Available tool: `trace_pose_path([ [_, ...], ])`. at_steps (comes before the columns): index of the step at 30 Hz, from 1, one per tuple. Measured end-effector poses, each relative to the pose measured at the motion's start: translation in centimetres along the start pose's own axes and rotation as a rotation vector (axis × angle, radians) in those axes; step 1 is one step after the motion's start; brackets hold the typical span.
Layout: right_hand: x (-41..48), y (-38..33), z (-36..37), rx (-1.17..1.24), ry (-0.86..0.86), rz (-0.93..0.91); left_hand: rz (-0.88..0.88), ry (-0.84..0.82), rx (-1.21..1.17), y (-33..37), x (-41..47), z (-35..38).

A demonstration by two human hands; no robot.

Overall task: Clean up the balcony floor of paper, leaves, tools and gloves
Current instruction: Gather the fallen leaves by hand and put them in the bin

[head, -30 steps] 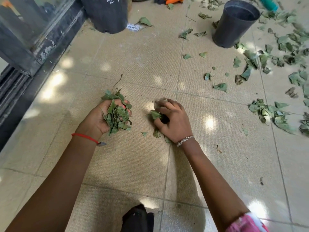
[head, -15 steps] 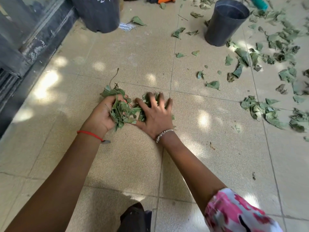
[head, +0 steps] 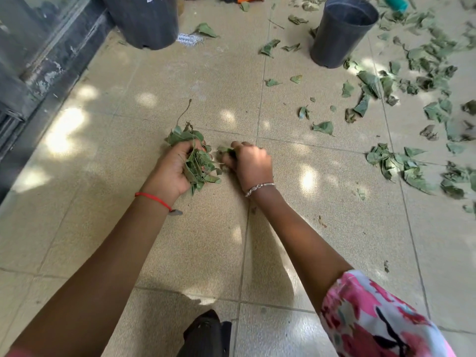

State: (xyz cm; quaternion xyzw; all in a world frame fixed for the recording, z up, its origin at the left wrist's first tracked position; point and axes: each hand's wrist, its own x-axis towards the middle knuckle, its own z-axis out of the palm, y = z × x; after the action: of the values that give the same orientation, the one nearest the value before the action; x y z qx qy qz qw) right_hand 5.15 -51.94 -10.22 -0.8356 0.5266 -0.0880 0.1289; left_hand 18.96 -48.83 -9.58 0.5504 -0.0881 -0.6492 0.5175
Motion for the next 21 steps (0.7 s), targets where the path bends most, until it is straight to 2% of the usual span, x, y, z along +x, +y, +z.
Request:
trace_pose_path([
  [3, -0.3, 1.2, -1.0, 0.322, 0.163, 0.188, 0.000, -0.014, 0.006, -0.3, 0.2, 1.0],
  [6, -0.9, 2.1, -2.1, 0.830, 0.380, 0.380, -0.030, -0.047, -0.013, -1.1, 0.2, 1.8],
  [8, -1.4, 1.8, -2.7, 1.141, 0.436, 0.493, -0.056, -0.072, 0.006, -2.0, -0.1, 2.4],
  [10, -1.7, 0.8, -3.1, 1.334, 0.449, 0.537, -0.075, -0.088, 0.020, -2.9, -0.5, 3.0],
  [16, -3.9, 1.9, -4.6, 1.449, 0.307, 0.688, -0.063, -0.055, 0.079, -3.5, -1.7, 3.7],
  [18, -4.9, 3.2, -4.4, 1.430, 0.345, 0.752, -0.040, -0.023, 0.113, -3.3, -1.9, 3.5],
  [21, -5.7, 4.4, -3.1, 1.078, 0.446, 0.675, 0.018, 0.020, 0.081, -3.2, -1.5, 2.7],
])
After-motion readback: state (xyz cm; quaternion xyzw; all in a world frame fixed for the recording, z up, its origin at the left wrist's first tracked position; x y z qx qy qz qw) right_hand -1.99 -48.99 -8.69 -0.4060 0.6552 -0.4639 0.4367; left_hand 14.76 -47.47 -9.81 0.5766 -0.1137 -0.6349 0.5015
